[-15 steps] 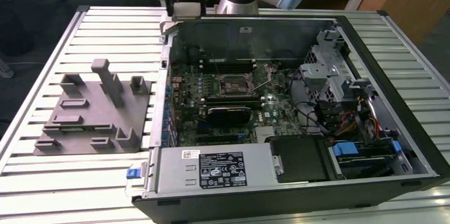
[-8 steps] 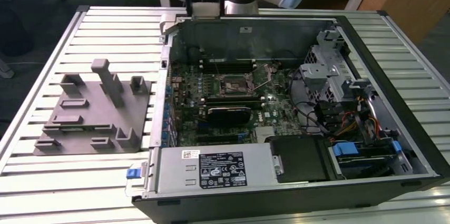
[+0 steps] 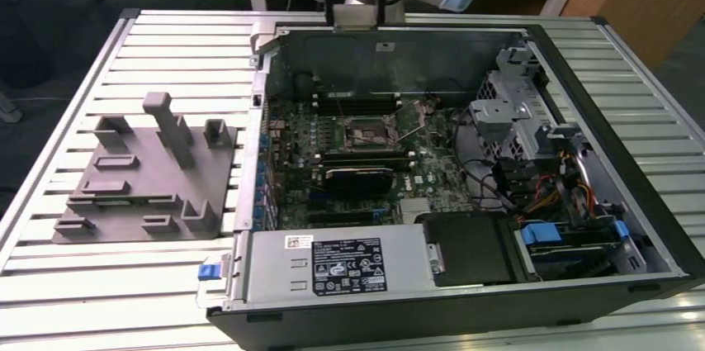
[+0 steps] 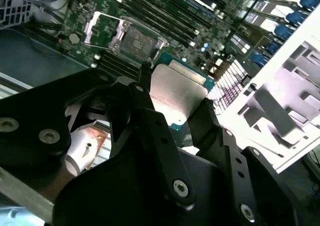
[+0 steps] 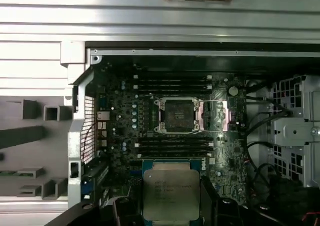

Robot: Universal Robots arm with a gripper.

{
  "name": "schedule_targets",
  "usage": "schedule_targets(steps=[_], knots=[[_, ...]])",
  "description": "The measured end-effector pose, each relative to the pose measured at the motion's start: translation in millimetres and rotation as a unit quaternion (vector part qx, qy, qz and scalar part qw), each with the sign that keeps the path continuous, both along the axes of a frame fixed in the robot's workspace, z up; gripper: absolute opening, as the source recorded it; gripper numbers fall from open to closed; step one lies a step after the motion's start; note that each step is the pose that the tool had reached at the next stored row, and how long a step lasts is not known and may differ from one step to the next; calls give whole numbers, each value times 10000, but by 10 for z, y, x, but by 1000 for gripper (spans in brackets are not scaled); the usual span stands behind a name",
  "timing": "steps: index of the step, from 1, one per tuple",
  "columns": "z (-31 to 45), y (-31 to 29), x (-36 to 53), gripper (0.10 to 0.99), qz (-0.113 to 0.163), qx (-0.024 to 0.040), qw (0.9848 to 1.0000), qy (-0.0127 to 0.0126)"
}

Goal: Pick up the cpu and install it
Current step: 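Pick up the cpu and move it towards the insertion slot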

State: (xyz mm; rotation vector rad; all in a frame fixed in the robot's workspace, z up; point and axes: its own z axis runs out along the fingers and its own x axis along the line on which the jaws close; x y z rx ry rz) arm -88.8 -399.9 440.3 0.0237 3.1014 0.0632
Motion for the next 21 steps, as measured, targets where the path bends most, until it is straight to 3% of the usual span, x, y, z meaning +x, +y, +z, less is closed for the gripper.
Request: schedule_targets(steps=[6,21], knots=[[-10,2,149,541,0,0,10000,0],[-261,2,181,541,-1,0,10000,0]])
